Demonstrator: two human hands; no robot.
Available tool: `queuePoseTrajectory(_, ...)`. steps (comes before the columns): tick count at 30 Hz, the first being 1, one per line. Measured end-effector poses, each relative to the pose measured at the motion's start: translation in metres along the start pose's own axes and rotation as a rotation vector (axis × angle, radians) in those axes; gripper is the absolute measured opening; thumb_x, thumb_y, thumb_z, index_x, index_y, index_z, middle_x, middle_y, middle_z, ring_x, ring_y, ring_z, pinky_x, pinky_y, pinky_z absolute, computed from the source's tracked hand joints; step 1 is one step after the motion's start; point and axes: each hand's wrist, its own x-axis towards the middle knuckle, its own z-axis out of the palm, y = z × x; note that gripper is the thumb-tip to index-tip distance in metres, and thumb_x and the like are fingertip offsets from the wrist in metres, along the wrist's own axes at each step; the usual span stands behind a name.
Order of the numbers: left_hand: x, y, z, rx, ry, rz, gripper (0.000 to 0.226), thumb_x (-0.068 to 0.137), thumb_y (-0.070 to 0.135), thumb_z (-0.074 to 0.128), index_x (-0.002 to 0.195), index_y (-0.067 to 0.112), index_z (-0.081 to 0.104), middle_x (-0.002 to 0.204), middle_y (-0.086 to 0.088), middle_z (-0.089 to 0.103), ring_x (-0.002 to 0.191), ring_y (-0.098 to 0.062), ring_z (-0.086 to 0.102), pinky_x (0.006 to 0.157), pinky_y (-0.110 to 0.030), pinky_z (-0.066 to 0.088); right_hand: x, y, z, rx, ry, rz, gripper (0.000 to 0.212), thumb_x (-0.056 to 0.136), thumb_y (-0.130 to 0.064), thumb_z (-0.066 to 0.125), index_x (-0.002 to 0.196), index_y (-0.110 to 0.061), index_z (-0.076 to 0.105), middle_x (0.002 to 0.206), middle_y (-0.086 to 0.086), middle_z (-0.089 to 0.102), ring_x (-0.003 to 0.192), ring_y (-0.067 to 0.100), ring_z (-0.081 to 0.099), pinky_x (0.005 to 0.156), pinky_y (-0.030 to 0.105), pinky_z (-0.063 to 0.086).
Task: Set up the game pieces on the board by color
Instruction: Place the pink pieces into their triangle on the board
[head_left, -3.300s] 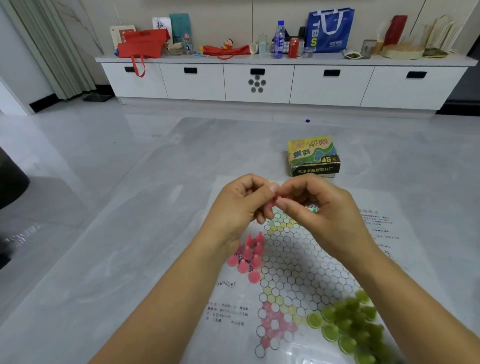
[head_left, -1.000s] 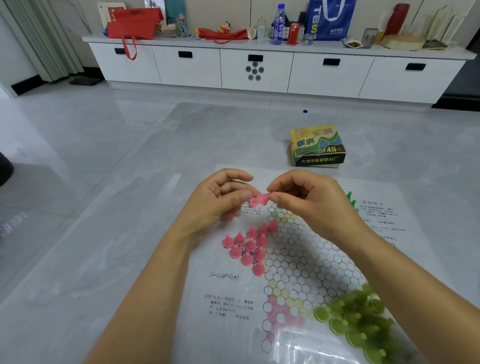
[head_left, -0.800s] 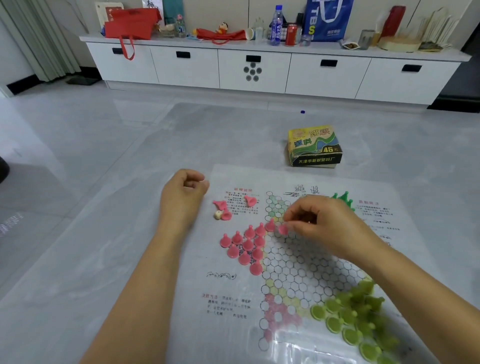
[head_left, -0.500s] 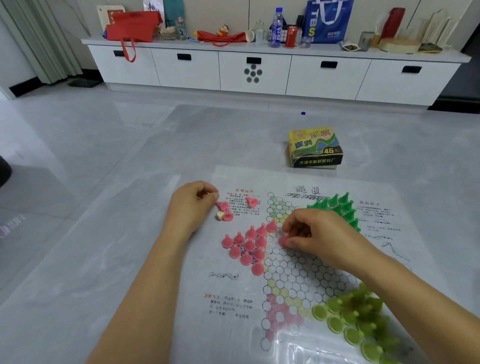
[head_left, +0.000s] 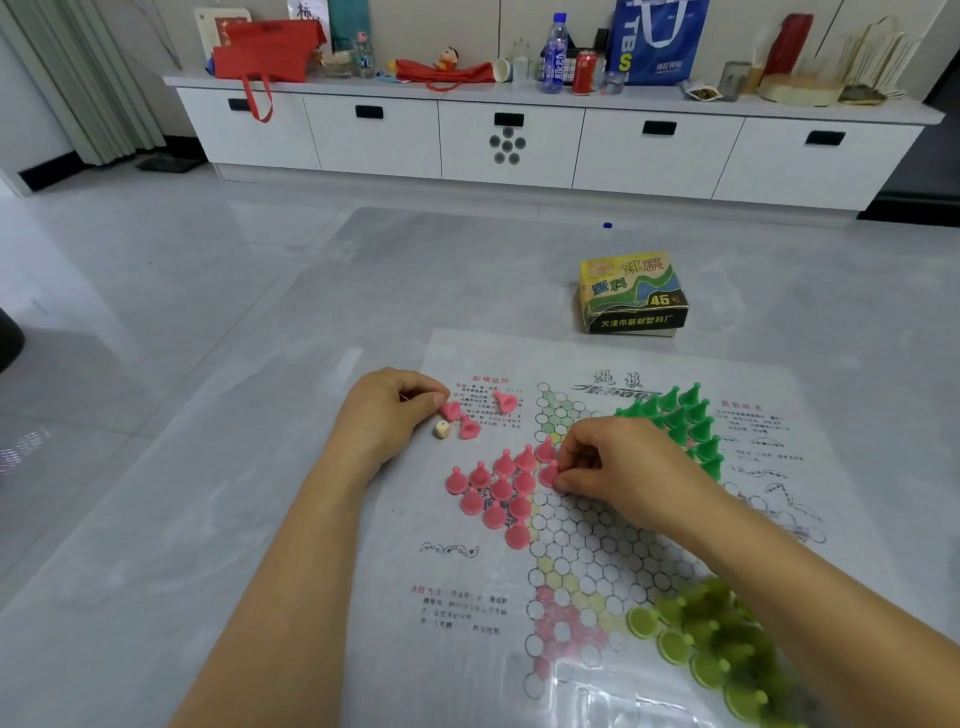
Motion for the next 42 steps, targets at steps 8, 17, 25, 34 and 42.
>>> queuePoseTrajectory(8,0.0,-0.001,0.0,0.079,-0.002,0.055,0.009,0.082,0.014,0.064,0.087,0.018,0.07,0.098,-0.007,0.06,0.071,-0.01,0.051,0.063,-0.017,0.041,-0.001,-0.001,0.001,0.009,-0.005,0.011,0.012,0.078,-0.028,0.069,0.085,-0.019,0.065,0.084,-0.005,0.067,0.08,0.012,0.061,0.077,0.035,0.052)
queuePoseTrajectory(17,-0.002,0.002,0.005,0.136,-0.012,0.126,0.007,0.079,0.024,0.068,0.085,0.02,0.068,0.076,0.008,0.057,0.058,0.008,0.054,0.055,-0.007,0.036,-0.001,-0.002,0.001,0.022,-0.01,0.017,0.012,0.078,-0.026,0.069,0.085,-0.017,0.064,0.085,-0.005,0.067,0.08,0.012,0.061,0.078,0.034,0.052)
queuePoseTrajectory(25,-0.002,0.001,0.007,0.109,-0.001,0.114,0.005,0.078,0.019,0.069,0.08,0.015,0.068,0.065,-0.001,0.064,0.064,-0.014,0.058,0.069,-0.032,0.045,-0.002,-0.002,0.001,0.035,-0.004,0.008,0.013,0.078,-0.027,0.069,0.084,-0.016,0.064,0.08,-0.008,0.064,0.078,0.012,0.06,0.075,0.032,0.052)
queuePoseTrajectory(34,-0.001,0.003,0.007,0.026,0.128,0.164,0.005,0.08,0.023,0.067,0.079,0.017,0.066,0.083,0.005,0.052,0.066,-0.004,0.048,0.058,-0.002,0.034,-0.003,-0.003,0.001,0.028,-0.008,0.007,0.012,0.079,-0.026,0.068,0.086,-0.016,0.064,0.083,-0.007,0.064,0.079,0.011,0.06,0.076,0.031,0.052)
queuePoseTrajectory(42,-0.008,0.013,0.007,-0.264,0.032,0.218,0.006,0.08,0.011,0.066,0.079,0.009,0.06,0.076,-0.019,0.054,0.062,-0.019,0.046,0.049,-0.014,0.045,-0.003,-0.003,0.001,0.022,-0.008,0.008,0.013,0.079,-0.025,0.068,0.087,-0.016,0.064,0.085,-0.004,0.065,0.079,0.012,0.059,0.075,0.03,0.051)
